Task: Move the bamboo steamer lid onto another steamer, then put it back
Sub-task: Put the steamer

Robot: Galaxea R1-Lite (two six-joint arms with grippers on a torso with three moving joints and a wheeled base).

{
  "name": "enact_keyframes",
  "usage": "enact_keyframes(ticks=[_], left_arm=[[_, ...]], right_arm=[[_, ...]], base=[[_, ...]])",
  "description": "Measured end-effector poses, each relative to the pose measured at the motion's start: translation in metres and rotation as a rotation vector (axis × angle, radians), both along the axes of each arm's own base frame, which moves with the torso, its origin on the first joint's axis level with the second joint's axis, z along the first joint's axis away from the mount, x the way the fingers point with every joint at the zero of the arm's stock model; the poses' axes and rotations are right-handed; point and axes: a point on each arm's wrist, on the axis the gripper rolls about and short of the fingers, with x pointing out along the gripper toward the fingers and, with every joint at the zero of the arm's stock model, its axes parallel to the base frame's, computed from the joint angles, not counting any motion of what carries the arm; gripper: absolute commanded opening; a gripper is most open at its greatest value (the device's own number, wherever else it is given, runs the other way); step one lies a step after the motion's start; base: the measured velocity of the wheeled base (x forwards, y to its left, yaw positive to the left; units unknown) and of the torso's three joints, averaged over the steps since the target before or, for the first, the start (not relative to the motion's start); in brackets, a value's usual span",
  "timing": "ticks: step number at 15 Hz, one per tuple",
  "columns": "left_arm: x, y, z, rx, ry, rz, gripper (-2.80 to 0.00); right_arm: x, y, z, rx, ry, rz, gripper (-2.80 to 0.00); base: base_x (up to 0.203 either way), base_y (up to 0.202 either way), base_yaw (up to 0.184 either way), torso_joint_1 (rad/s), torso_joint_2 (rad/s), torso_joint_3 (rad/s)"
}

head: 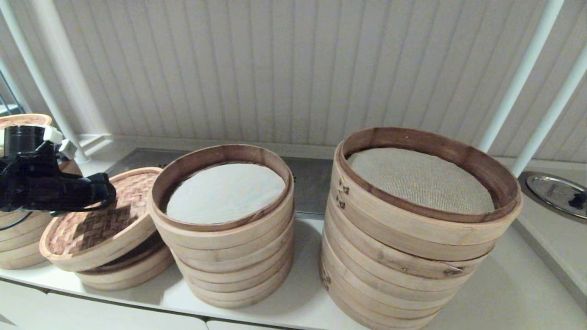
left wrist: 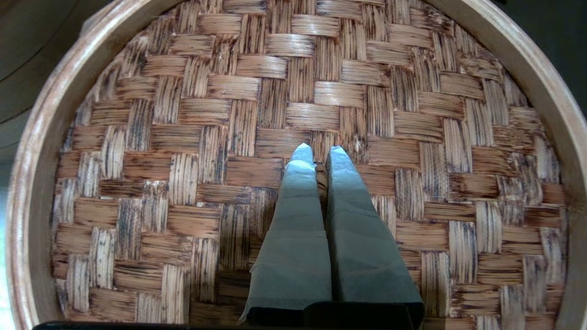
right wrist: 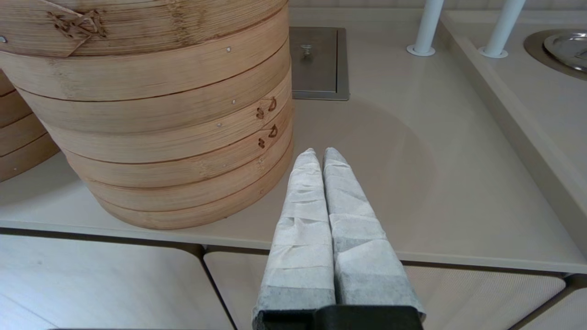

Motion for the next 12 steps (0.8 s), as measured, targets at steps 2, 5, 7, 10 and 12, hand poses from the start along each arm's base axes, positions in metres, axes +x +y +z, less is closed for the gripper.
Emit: enact_keyframes(ticks=[2,5,7,10,12], left_arm=[[0.0033,0.0001,-0.0048,0.006,-0.001,-0.006,-2.80],[0.0066,0.0007,-0.0094,0.012,-0.010,-0.006,-2.80],[0.0071,0.0008,-0.0102,0.013,-0.008,-0.006,-2.80],[0.0069,0.0011,-0.0099,0.014,-0.008,-0.005,-2.80],[0.0064,0.0015,-0.0094,0.015,-0.009,-0.004,-2.80]], right_arm=[[0.0000,0.0000,0.0000,0.000,0.000,0.000,-2.80],[0.0000,0.0000,0.0000,0.000,0.000,0.000,-2.80],[0.0000,0.0000,0.0000,0.000,0.000,0.001,-2.80],[0.0000,0.0000,0.0000,0.000,0.000,0.001,-2.80],[0.0000,0.0000,0.0000,0.000,0.000,0.001,-2.80]], base=[[0.000,0.000,0.000,0.000,0.00,0.000],[0.000,0.000,0.000,0.000,0.00,0.000],[0.000,0.000,0.000,0.000,0.00,0.000],[0.000,0.000,0.000,0.000,0.00,0.000],[0.000,0.000,0.000,0.000,0.00,0.000]])
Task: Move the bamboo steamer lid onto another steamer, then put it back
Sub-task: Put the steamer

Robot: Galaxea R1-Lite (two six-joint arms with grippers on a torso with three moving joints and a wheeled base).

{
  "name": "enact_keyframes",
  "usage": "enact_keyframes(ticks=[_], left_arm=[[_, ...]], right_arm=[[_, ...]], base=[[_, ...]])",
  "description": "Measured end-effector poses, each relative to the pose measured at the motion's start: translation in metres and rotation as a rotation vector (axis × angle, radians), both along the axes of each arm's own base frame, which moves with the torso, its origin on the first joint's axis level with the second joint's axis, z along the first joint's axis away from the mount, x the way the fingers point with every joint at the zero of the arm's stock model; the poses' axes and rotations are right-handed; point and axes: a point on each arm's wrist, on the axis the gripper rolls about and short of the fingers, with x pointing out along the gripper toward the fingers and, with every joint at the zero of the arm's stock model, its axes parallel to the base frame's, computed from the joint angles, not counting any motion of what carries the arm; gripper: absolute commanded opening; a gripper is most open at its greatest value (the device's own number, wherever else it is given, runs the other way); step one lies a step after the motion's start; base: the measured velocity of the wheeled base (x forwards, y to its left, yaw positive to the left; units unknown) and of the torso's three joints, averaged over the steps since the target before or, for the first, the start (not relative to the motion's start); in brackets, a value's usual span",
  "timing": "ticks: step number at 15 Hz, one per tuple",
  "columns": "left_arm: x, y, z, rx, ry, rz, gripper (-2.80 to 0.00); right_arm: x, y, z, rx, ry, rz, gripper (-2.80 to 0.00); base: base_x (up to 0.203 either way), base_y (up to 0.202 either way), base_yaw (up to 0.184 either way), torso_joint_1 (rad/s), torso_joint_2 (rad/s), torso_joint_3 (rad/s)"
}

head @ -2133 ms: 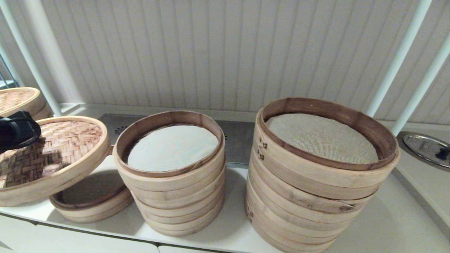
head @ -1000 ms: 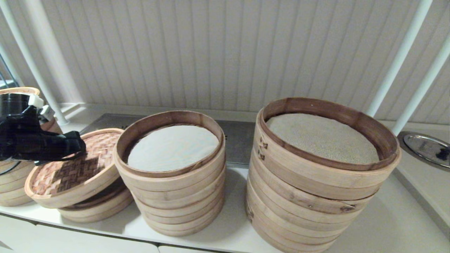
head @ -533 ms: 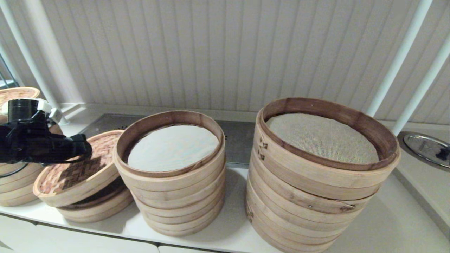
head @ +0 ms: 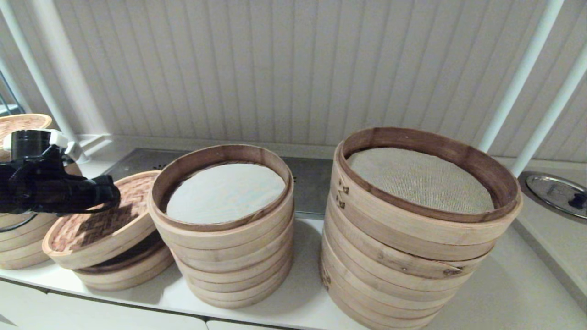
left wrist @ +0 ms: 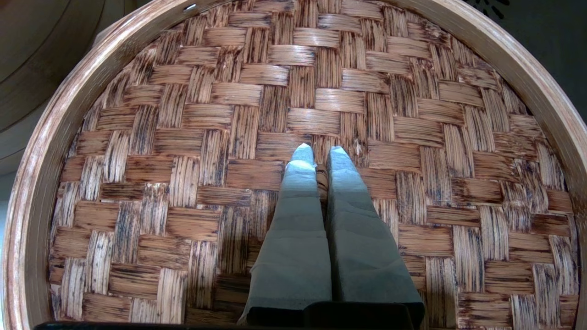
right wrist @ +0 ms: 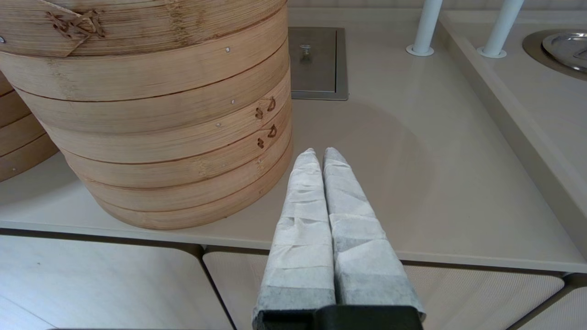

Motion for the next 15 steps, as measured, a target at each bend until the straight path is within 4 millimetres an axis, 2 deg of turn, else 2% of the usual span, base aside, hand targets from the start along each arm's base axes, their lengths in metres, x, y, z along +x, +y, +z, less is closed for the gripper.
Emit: enact_keyframes(ticks=[10,15], left_arm=[[-0.005,0.005,0.014,0.034,-0.040,0.005,-2.80],[-0.005,0.006,0.009,0.025,-0.026,0.011,-2.80]], right_arm=[[0.000,0.000,0.000,0.000,0.000,-0.001,-2.80],[0.000,0.000,0.000,0.000,0.000,0.000,-2.80]], base=[[0.000,0.000,0.000,0.000,0.00,0.000],[0.000,0.000,0.000,0.000,0.00,0.000]])
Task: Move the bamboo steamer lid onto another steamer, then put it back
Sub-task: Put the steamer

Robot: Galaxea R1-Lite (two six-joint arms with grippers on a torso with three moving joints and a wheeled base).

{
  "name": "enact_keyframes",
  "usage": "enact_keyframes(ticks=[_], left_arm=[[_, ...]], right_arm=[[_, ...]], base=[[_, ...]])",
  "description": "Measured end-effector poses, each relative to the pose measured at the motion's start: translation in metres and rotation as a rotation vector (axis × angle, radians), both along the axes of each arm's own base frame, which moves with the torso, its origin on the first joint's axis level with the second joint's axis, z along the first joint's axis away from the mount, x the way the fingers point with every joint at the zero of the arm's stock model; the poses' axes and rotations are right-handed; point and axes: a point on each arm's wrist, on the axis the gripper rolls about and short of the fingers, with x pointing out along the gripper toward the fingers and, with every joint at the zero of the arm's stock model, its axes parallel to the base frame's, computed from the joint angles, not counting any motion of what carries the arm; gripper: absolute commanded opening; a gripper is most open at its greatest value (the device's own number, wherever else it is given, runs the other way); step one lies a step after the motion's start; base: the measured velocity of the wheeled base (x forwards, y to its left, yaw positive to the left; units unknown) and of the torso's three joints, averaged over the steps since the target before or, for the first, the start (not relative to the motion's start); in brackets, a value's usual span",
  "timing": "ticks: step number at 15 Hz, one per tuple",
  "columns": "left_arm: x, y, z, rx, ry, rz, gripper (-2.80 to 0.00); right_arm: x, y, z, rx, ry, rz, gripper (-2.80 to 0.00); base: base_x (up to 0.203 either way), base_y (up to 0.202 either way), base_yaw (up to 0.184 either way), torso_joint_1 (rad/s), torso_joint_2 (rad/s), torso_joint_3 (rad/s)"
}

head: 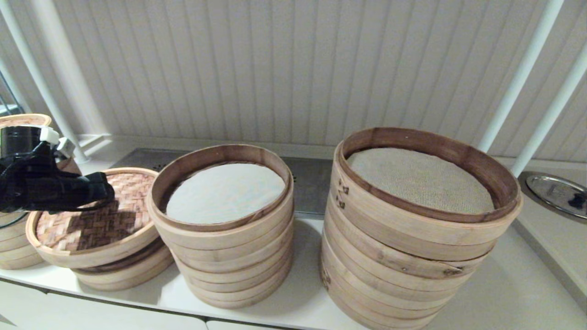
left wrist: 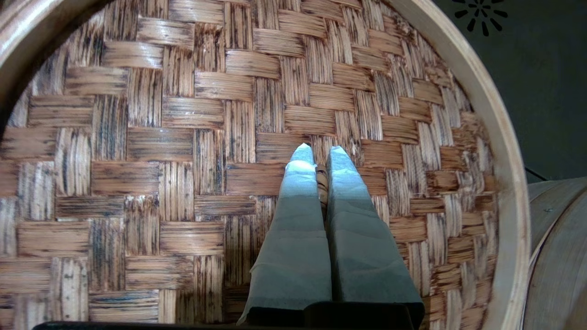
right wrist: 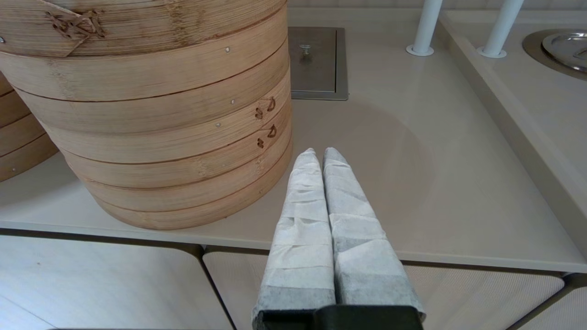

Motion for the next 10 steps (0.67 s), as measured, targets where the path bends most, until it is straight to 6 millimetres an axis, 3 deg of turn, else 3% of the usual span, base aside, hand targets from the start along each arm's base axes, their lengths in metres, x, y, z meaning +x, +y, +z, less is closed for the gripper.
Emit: enact_keyframes(ticks=[10], left_arm=[[0.014,0.003,-0.022,-0.004,0.012,0.004,-2.80]], right_arm=[[0.000,0.000,0.000,0.000,0.000,0.000,-2.80]], base=[[0.000,0.000,0.000,0.000,0.00,0.000]])
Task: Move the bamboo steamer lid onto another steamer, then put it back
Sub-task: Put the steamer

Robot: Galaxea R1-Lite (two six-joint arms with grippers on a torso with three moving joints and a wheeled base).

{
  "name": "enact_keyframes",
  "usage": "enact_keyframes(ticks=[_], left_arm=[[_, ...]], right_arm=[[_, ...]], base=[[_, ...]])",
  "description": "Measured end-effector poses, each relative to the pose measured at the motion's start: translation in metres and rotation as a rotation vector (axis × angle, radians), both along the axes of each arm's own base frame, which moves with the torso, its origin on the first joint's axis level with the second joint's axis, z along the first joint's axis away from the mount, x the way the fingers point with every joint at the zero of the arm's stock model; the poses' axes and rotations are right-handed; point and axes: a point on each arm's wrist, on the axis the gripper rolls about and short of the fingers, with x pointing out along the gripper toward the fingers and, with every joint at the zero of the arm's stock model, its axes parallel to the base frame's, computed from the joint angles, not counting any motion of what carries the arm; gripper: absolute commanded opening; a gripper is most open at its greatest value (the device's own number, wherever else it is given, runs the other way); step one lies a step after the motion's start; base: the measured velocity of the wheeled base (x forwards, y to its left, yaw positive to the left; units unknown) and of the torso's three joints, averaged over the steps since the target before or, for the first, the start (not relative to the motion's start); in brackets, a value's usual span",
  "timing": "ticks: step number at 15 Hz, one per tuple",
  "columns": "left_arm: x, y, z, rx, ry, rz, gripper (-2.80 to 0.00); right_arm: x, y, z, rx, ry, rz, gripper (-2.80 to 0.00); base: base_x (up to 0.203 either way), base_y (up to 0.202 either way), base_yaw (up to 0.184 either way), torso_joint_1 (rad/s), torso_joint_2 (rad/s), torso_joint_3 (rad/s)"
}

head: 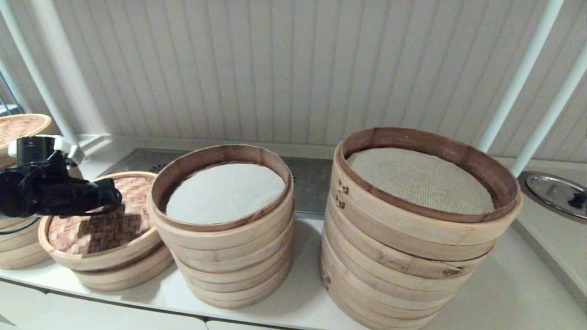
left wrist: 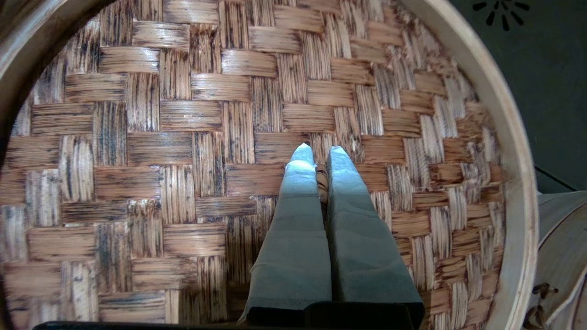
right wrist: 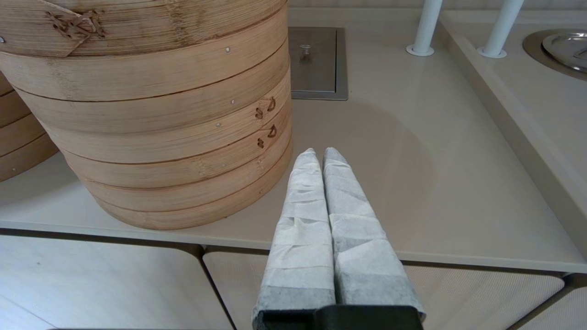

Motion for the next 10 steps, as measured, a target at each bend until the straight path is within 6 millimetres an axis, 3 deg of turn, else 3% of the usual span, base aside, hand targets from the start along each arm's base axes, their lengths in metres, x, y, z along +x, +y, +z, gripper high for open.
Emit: enact_keyframes(ticks=[10], left_arm=[[0.007,-0.002,-0.018,-0.013,0.046,-0.012,-2.80]], right_arm=[[0.000,0.000,0.000,0.000,0.000,0.000,-2.80]], base=[[0.000,0.000,0.000,0.000,0.00,0.000]])
